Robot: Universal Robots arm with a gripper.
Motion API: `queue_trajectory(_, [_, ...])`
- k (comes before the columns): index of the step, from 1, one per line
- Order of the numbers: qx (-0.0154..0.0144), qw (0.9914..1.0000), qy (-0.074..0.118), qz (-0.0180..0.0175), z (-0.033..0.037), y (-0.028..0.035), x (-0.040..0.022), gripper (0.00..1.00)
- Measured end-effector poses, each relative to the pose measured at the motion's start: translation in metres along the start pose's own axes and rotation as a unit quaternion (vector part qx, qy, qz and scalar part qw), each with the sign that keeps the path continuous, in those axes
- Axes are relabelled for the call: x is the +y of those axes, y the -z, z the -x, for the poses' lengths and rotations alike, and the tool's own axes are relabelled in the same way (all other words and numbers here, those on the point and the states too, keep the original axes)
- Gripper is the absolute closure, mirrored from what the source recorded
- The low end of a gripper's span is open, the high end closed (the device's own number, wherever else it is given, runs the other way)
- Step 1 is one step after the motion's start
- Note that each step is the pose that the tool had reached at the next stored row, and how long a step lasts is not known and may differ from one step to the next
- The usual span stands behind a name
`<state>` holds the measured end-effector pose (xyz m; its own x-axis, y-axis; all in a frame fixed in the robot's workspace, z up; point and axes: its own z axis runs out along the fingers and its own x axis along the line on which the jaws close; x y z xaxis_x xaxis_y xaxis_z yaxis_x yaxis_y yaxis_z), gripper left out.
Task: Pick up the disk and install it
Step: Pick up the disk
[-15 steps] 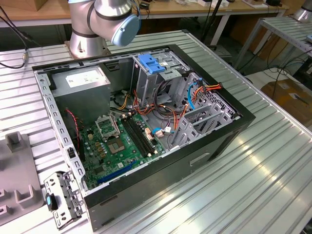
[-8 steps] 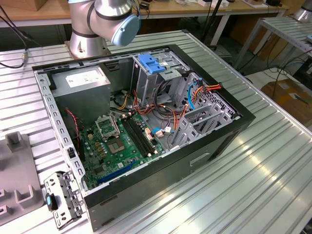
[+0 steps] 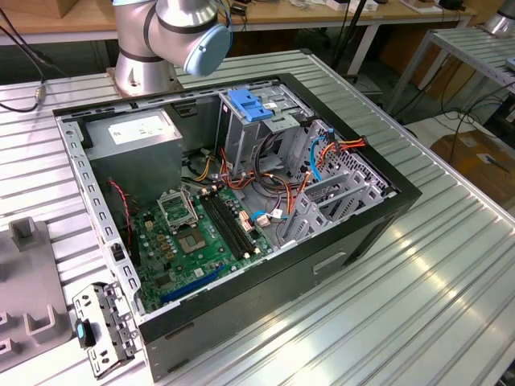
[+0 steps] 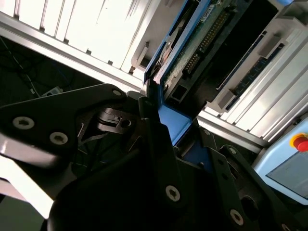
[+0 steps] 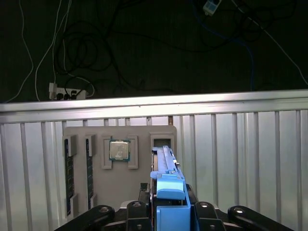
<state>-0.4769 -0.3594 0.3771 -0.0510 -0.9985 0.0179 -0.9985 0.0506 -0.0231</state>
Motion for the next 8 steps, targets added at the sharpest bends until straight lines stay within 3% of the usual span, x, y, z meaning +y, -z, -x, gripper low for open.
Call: queue_trajectory(8, [0.0001,1.00000,0.000,0.0001,-0.0001,0.0031,-0.0001,0.63])
